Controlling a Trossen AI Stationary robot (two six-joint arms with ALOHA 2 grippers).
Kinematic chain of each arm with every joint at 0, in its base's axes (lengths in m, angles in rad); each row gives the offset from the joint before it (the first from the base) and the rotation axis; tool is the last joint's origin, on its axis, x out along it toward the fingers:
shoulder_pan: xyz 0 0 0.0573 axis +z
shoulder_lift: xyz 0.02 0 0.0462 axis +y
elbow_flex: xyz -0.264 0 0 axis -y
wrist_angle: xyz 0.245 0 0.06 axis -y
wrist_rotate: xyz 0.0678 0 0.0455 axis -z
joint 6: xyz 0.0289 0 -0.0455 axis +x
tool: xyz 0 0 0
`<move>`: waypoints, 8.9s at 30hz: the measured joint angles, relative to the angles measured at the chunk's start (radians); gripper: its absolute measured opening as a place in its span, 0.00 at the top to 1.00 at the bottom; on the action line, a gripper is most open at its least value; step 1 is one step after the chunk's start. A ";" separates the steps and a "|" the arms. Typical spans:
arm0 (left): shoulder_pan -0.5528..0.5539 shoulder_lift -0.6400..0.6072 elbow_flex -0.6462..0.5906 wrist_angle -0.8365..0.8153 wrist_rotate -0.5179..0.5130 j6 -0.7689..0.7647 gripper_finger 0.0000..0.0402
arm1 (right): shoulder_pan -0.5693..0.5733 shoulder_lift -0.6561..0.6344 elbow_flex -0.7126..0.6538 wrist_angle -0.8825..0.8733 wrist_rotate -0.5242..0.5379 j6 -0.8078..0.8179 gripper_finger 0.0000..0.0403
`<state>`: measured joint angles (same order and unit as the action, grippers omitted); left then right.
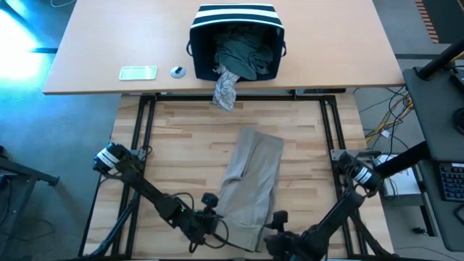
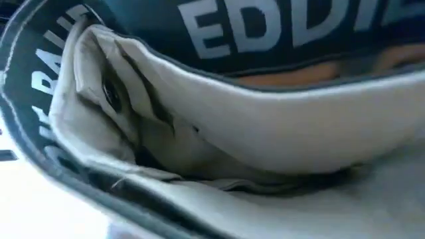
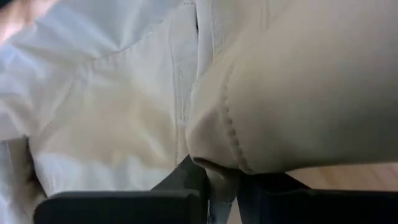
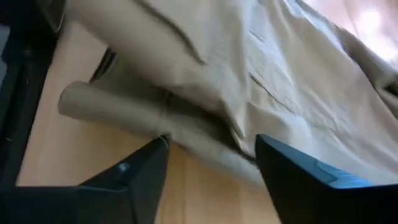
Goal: Fold Laundry from Bin
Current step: Fold the brown shorts from the blue laundry basket
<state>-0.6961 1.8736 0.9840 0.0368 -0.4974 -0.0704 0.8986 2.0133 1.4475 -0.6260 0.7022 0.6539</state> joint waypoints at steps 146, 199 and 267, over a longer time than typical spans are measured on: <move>0.388 0.093 -0.314 0.473 0.011 -0.135 0.81 | -0.702 -0.536 -0.586 0.403 -0.187 0.388 0.97; 0.348 -0.289 -0.314 0.027 0.049 -0.089 0.61 | -1.015 -0.548 -0.566 0.683 -0.648 -0.489 0.34; 0.719 -0.536 -0.246 -0.455 -0.033 -0.270 0.69 | -0.805 -0.151 -0.222 0.251 -0.600 -0.497 0.41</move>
<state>0.0232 1.3372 0.7384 -0.4186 -0.5300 -0.3402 0.0938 1.8619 1.2251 -0.3747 0.1023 0.1570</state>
